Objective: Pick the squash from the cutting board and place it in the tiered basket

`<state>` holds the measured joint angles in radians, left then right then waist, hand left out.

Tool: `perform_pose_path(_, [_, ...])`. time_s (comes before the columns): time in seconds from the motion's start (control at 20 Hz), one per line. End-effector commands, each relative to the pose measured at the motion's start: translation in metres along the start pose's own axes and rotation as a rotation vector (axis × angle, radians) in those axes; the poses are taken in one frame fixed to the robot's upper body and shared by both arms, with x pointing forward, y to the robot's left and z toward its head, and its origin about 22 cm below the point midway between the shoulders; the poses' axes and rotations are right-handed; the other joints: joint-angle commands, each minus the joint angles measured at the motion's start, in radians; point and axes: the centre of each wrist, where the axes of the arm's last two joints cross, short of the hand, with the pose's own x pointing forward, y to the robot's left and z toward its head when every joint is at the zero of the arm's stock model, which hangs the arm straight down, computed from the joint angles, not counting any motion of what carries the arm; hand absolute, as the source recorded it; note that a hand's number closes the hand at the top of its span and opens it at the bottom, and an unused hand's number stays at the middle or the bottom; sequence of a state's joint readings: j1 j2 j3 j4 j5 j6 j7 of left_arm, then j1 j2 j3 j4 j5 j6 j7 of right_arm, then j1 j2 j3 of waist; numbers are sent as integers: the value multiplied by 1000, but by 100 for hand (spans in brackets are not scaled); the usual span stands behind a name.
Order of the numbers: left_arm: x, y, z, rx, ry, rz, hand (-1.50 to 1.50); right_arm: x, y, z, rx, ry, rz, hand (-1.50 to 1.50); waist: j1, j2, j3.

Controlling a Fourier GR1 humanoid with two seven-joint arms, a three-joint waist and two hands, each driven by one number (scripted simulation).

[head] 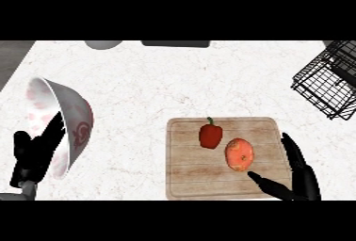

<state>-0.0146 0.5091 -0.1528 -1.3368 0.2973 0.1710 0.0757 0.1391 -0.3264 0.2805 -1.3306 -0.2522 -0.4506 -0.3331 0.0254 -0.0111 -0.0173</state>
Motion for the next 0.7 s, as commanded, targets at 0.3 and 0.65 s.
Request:
perform_pose_path(0.3, [-16,12,16,-7,68,14,0,111,8,-23,313,194,246,-150,-13,7,14])
perform_pose_path(0.65, [-14,18,18,9,51,20,0,160,6,-52,394,333,263,-150,-20,10,17])
